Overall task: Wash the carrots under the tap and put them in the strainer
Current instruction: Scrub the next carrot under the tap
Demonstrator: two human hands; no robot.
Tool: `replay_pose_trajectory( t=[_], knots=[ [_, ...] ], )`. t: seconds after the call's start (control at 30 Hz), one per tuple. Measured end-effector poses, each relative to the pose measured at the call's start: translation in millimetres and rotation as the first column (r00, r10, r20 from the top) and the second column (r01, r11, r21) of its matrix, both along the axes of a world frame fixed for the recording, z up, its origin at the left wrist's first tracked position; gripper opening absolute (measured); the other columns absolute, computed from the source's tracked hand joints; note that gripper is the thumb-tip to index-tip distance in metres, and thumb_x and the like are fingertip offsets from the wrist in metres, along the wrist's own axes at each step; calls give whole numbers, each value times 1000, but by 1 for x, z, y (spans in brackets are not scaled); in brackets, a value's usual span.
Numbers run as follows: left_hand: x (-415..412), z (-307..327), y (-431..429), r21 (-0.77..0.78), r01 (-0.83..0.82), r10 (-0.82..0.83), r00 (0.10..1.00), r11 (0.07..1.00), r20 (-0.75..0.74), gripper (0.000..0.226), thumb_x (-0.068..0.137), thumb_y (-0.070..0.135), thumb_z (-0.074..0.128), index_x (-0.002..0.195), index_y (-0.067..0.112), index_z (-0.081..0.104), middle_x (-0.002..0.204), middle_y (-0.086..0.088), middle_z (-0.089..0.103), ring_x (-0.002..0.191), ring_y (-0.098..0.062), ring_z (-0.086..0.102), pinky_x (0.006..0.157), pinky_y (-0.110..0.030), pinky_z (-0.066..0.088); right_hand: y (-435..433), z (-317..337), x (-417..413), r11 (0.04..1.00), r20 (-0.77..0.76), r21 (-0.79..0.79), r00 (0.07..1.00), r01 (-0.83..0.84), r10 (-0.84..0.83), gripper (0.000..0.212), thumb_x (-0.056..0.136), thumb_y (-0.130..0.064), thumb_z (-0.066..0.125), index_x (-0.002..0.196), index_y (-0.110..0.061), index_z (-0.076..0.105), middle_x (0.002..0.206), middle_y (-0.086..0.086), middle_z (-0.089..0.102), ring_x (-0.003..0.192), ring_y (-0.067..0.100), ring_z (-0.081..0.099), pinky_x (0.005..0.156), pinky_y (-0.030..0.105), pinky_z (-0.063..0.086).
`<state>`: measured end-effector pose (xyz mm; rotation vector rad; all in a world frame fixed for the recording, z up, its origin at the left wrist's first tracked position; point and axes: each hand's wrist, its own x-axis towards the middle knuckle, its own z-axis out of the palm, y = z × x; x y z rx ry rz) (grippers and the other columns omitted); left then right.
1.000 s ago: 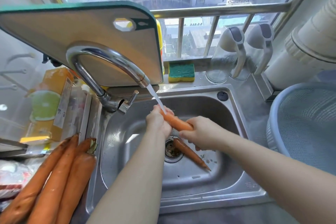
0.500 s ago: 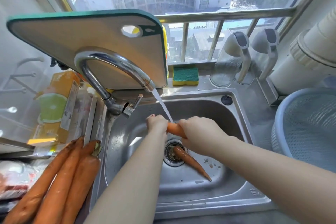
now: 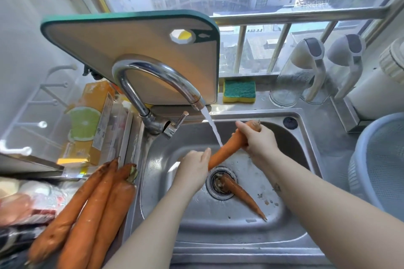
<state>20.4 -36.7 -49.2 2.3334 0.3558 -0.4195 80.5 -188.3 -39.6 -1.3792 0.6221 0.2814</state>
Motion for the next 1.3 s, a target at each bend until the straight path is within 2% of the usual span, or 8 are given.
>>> replay_pose_trajectory(
  t=[0.23, 0.47, 0.6, 0.8, 0.97, 1.1, 1.17, 1.3],
  knots=[
    [-12, 14, -9, -33, 6, -6, 1000, 999, 25, 41, 103, 34, 23, 83, 12, 52, 85, -16, 62, 83, -33, 60, 64, -34, 40, 54, -14, -7, 967, -136, 143, 972, 212, -193, 24, 86, -15, 67, 104, -6, 53, 74, 7, 63, 62, 16, 63, 62, 32, 53],
    [-11, 28, 0, -407, -421, 171, 835, 811, -523, 46, 101, 39, 26, 67, 16, 45, 50, 0, 44, 32, -8, 32, 43, -18, 32, 76, -20, -51, 995, -36, -61, 997, -73, 71, 74, 84, -6, 59, 143, -19, 17, 115, 19, 57, 90, 29, 62, 78, 41, 54],
    [-9, 32, 2, 3, 117, -111, 948, 993, -299, 18, 99, 11, 35, 103, 5, 52, 91, -16, 64, 77, -29, 64, 60, -35, 47, 79, -26, -30, 998, -75, 59, 997, -12, 17, 42, 86, 1, 55, 122, -13, 38, 77, 8, 51, 54, 15, 52, 47, 24, 44],
    [-14, 39, -2, 351, 460, -412, 888, 816, -206, 47, 96, 3, 34, 142, 5, 27, 118, -20, 55, 97, -37, 58, 79, -40, 44, 76, -33, -5, 941, -328, 303, 944, 151, -46, 26, 93, -39, 57, 81, -16, 52, 55, 2, 46, 39, 11, 43, 42, 21, 38],
    [-14, 35, 4, -70, 82, -99, 949, 994, -298, 45, 103, 30, 28, 116, -2, 57, 89, -19, 67, 68, -30, 58, 72, -40, 49, 70, -26, -21, 970, -243, 195, 965, 145, -95, 32, 92, -37, 58, 78, -9, 54, 59, 5, 53, 48, 16, 51, 49, 28, 44],
    [-8, 26, 8, -432, -441, 142, 810, 787, -569, 45, 101, 45, 26, 98, 10, 54, 51, 3, 47, 33, -7, 32, 45, -19, 38, 68, -35, -36, 996, -52, -9, 994, -94, 93, 47, 90, -26, 60, 127, -13, 35, 94, 14, 54, 74, 27, 59, 66, 41, 51],
    [-6, 30, 5, -474, -513, 153, 778, 716, -610, 40, 102, 43, 28, 87, 13, 50, 48, 3, 45, 32, -5, 31, 39, -17, 36, 64, -37, -45, 981, -47, -3, 980, -196, 196, 79, 85, -28, 63, 144, -24, 12, 107, 16, 52, 77, 25, 62, 66, 38, 55],
    [-7, 29, -6, -444, -396, 144, 854, 804, -500, 38, 103, 34, 26, 79, 13, 47, 55, -2, 48, 38, -11, 37, 42, -23, 40, 57, -36, -52, 961, 29, 39, 962, -273, 272, 64, 90, -13, 58, 140, -24, 18, 93, 6, 48, 46, 3, 55, 43, 22, 46]
  ],
)
